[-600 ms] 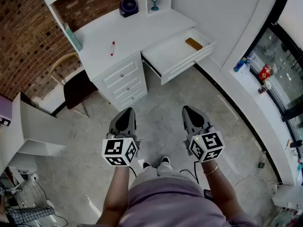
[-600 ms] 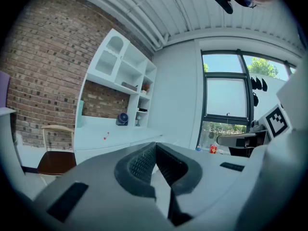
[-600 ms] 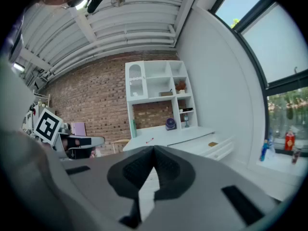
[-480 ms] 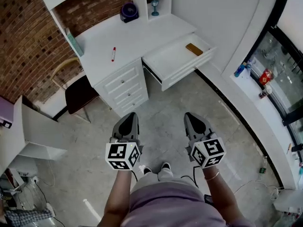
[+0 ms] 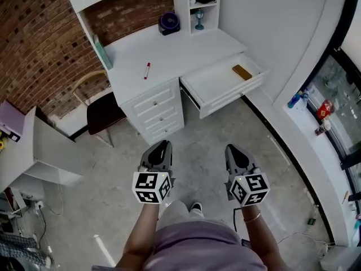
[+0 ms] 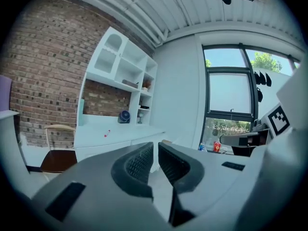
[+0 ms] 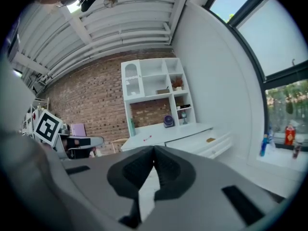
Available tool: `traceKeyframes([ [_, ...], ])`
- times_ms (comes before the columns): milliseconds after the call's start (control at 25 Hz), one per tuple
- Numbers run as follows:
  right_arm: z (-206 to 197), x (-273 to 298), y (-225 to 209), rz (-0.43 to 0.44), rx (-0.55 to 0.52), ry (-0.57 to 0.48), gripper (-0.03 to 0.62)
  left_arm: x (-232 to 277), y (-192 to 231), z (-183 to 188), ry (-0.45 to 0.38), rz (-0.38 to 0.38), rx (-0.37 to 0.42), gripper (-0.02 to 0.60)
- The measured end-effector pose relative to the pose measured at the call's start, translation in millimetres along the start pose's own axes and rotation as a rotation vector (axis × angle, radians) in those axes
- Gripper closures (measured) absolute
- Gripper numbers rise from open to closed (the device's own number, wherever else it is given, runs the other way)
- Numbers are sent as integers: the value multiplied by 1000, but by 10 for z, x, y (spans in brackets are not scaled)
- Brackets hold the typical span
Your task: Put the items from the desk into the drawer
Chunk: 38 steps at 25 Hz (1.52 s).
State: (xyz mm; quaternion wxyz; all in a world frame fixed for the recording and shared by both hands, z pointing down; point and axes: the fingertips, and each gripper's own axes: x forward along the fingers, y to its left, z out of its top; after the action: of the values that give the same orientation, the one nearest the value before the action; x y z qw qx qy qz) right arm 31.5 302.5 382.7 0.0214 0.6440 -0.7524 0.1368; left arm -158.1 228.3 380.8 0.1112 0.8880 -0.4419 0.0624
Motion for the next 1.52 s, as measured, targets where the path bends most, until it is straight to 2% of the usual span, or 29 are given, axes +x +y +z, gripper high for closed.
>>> traceKeyframes([
  [360,-4,106,-55,18,12,0,591,20,164,-74,16,59,-3,471],
  [720,51,530,-27,25,18,7,591,332,599,-13,19,84,-3,434],
  [1200,284,1942,91,46,6,32,591,1262,1725,232,35,110,-21,431],
  [1520,462,2840,61,28,3,34,591,1951,2385,389,53,106,-13,431],
])
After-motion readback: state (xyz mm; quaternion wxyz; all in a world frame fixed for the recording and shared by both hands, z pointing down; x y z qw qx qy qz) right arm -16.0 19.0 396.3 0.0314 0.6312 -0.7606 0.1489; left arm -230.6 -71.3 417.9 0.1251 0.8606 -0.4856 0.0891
